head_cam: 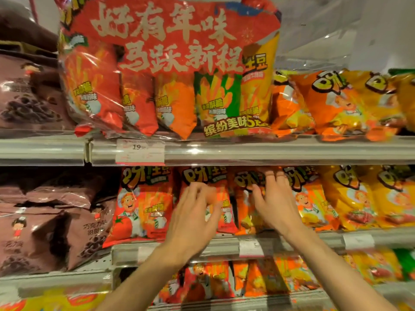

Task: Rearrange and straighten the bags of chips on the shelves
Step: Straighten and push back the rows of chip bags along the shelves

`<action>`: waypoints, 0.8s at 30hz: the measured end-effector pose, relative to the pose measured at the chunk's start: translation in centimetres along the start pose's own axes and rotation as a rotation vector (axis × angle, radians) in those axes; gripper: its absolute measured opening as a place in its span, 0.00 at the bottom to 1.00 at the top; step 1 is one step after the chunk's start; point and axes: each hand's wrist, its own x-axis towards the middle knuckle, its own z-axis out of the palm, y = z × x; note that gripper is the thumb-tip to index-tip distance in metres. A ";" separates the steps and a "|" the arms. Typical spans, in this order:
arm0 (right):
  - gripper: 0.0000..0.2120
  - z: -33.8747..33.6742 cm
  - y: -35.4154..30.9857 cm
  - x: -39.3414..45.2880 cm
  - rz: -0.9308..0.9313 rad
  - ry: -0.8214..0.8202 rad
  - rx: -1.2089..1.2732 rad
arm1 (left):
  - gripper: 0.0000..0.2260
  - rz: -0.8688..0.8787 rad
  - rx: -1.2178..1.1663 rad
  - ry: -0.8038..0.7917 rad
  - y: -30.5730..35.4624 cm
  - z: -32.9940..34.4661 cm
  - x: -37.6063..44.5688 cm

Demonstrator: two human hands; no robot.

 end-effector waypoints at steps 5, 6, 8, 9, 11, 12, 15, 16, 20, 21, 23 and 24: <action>0.20 -2.4 5.3 1.6 0.024 -0.241 -0.020 | 0.22 -0.192 -0.185 -0.149 4.9 5.5 2.6; 0.21 -2.4 5.9 1.7 0.015 -0.286 -0.012 | 0.23 -0.248 -0.203 -0.183 5.6 6.5 3.2; 0.23 -2.2 6.6 2.0 -0.004 -0.341 0.016 | 0.25 -0.339 -0.213 -0.223 6.4 8.4 4.0; 0.23 -2.1 6.8 2.1 -0.017 -0.352 0.038 | 0.25 -0.391 -0.219 -0.236 6.6 9.2 4.4; 0.25 -2.1 7.0 2.5 -0.044 -0.390 0.051 | 0.27 -0.519 -0.233 -0.259 7.1 10.7 5.2; 0.26 -2.1 7.0 2.7 -0.060 -0.422 0.039 | 0.28 -0.578 -0.241 -0.258 7.2 11.3 5.6; 0.29 -2.3 7.2 3.2 -0.093 -0.486 0.018 | 0.30 -0.729 -0.265 -0.239 7.4 12.4 6.7; 0.29 -2.3 7.3 3.4 -0.096 -0.499 0.029 | 0.31 -0.761 -0.281 -0.228 7.4 12.6 7.0; 0.28 -2.4 8.1 3.7 -0.093 -0.541 0.080 | 0.32 -0.818 -0.332 -0.167 6.3 13.5 8.0; 0.28 -2.5 8.3 3.7 -0.097 -0.544 0.086 | 0.32 -0.819 -0.351 -0.154 6.3 13.4 8.2; 0.30 -2.6 8.7 3.6 -0.102 -0.547 0.103 | 0.29 -0.808 -0.411 -0.128 6.6 12.8 8.6; 0.31 -2.7 8.8 3.5 -0.103 -0.553 0.115 | 0.28 -0.811 -0.446 -0.126 6.7 12.6 8.7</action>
